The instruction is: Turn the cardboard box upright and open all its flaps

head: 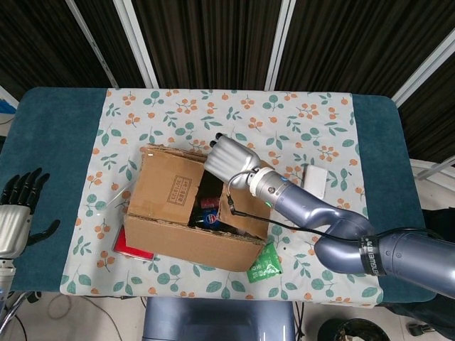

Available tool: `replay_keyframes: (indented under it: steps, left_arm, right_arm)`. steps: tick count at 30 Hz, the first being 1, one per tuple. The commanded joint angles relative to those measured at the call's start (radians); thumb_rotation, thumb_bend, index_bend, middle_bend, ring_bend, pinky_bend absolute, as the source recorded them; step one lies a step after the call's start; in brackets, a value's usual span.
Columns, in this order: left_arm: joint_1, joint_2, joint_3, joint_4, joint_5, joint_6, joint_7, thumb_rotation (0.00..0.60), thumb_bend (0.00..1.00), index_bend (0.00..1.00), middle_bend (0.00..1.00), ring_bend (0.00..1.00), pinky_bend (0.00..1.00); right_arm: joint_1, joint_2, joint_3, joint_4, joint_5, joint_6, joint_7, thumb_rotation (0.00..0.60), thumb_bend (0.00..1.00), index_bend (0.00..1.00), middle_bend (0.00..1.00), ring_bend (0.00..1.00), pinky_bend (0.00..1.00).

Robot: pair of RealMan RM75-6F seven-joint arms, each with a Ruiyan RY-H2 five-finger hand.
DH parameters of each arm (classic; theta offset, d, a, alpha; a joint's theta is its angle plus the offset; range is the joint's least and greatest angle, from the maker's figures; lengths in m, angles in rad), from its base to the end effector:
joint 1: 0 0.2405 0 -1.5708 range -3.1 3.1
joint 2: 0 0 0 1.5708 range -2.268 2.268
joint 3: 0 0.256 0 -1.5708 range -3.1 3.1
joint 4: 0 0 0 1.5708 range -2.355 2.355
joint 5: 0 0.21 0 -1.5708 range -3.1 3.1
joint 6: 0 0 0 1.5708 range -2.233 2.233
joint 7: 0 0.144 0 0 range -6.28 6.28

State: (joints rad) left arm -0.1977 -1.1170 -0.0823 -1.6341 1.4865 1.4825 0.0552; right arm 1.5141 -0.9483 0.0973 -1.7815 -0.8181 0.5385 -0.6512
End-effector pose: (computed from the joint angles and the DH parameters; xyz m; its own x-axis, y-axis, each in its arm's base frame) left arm -0.2827 0.2206 0.1626 0.4182 -0.0733 0.9054 0.9001 -0.1005 -0.4239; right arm 0.0645 -0.3881 0.1098 0.8796 0.1419 0.4541 -0.2155 -0.7321 0.6462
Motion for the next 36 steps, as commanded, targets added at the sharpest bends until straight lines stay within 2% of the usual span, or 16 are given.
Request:
replay_keyframes:
  steps: [1, 8, 12, 25, 30, 36]
  left_arm:
    - [0.0, 0.0, 0.0, 0.0, 0.0, -0.001, -0.001, 0.6, 0.21, 0.0, 0.0, 0.0, 0.0]
    - [0.002, 0.0, -0.002, 0.001, 0.0, -0.001, 0.0, 0.6, 0.21, 0.0, 0.0, 0.0, 0.0]
    - [0.003, -0.001, -0.002, 0.001, 0.0, -0.001, 0.0, 0.6, 0.21, 0.0, 0.0, 0.0, 0.0]
    - [0.004, -0.001, -0.003, 0.001, -0.003, -0.007, -0.001, 0.6, 0.21, 0.0, 0.0, 0.0, 0.0]
    - [0.005, -0.001, -0.004, 0.002, -0.004, -0.008, -0.001, 0.6, 0.21, 0.0, 0.0, 0.0, 0.0]
    - [0.006, -0.001, -0.005, 0.001, -0.004, -0.008, -0.001, 0.6, 0.21, 0.0, 0.0, 0.0, 0.0]
  right_arm:
    - [0.011, 0.014, -0.004, -0.012, 0.015, -0.008, 0.006, 0.6, 1.0, 0.77, 0.59, 0.3, 0.29]
    - [0.041, 0.043, -0.031, -0.026, 0.055, -0.024, -0.002, 0.6, 1.0, 0.76, 0.54, 0.26, 0.28]
    - [0.051, 0.055, -0.049, -0.034, 0.067, -0.019, -0.01, 0.6, 1.0, 0.71, 0.49, 0.23, 0.26]
    - [0.076, 0.096, -0.088, -0.064, 0.097, -0.006, -0.026, 0.6, 1.0, 0.71, 0.47, 0.22, 0.26]
    - [0.089, 0.116, -0.098, -0.073, 0.101, -0.015, -0.032, 0.6, 1.0, 0.65, 0.44, 0.2, 0.26]
    - [0.1, 0.141, -0.101, -0.084, 0.104, -0.021, -0.027, 0.6, 1.0, 0.64, 0.44, 0.2, 0.26]
